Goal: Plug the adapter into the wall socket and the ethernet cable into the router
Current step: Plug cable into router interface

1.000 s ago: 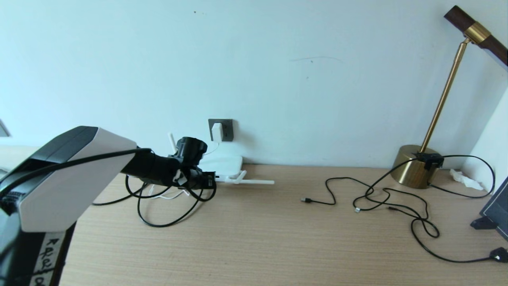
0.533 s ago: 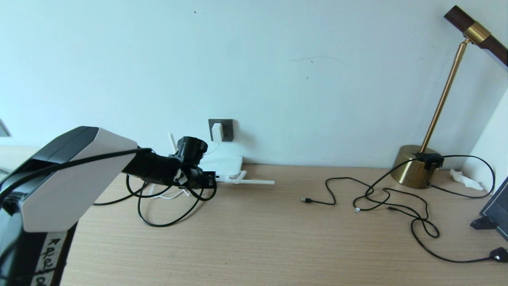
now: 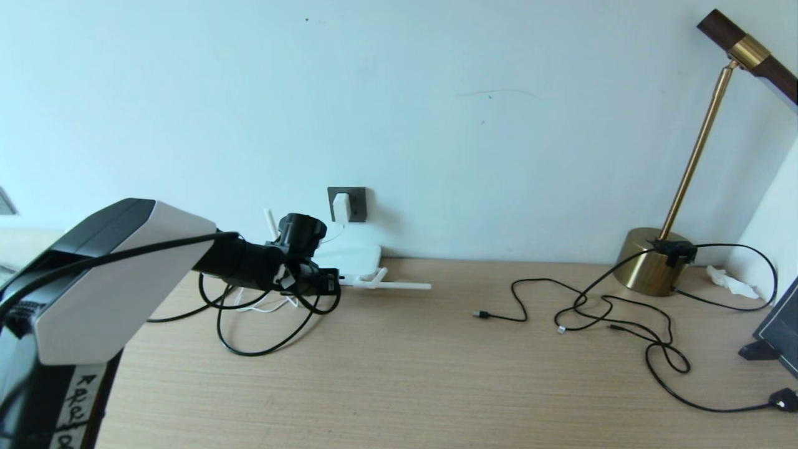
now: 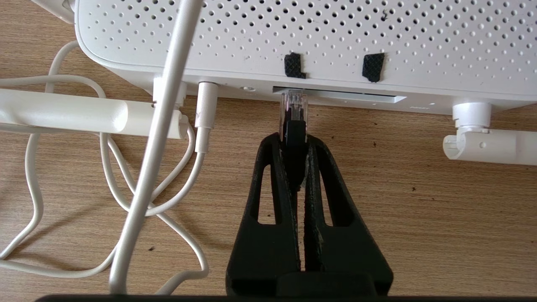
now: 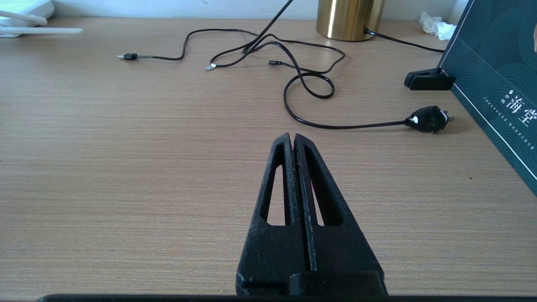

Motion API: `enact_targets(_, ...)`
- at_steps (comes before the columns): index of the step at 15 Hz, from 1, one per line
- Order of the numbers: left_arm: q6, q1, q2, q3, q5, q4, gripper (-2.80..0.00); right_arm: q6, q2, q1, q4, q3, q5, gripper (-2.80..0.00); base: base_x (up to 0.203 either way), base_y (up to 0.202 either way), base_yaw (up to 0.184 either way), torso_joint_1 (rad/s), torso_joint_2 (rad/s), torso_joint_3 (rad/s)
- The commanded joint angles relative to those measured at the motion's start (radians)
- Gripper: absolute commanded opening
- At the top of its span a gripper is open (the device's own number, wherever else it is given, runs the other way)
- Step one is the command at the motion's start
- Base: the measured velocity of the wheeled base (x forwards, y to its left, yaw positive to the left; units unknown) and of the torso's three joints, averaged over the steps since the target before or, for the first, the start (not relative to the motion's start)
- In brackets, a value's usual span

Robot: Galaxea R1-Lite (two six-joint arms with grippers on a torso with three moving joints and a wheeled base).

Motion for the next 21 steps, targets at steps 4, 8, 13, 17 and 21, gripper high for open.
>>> enact_targets(4, -0.003, 0.003, 0.002, 0.001, 0.001, -0.003, -2.80, 0.000, 0.001, -0.001, 0.001, 0.000, 0.000, -2.80, 0.000, 0.000, 0.000, 0.000, 0.00, 0.000)
enact_targets(8, -0.002, 0.004, 0.001, 0.003, 0.001, -0.003, -2.80, 0.000, 0.001, 0.000, 0.001, 0.000, 0.000, -2.80, 0.000, 0.000, 0.000, 0.000, 0.00, 0.000)
enact_targets(13, -0.003, 0.003, -0.002, 0.018, 0.001, -0.005, -2.80, 0.000, 0.001, 0.000, 0.001, 0.000, 0.000, -2.80, 0.000, 0.000, 0.000, 0.000, 0.00, 0.000)
enact_targets(17, -0.003, 0.001, -0.009, 0.019, 0.001, -0.003, -2.80, 0.000, 0.001, 0.000, 0.001, 0.000, 0.000, -2.80, 0.000, 0.000, 0.000, 0.000, 0.00, 0.000)
enact_targets(21, -0.003, 0.001, -0.010, 0.018, 0.003, -0.003, -2.80, 0.000, 0.001, 0.000, 0.001, 0.000, 0.000, -2.80, 0.000, 0.000, 0.000, 0.000, 0.00, 0.000)
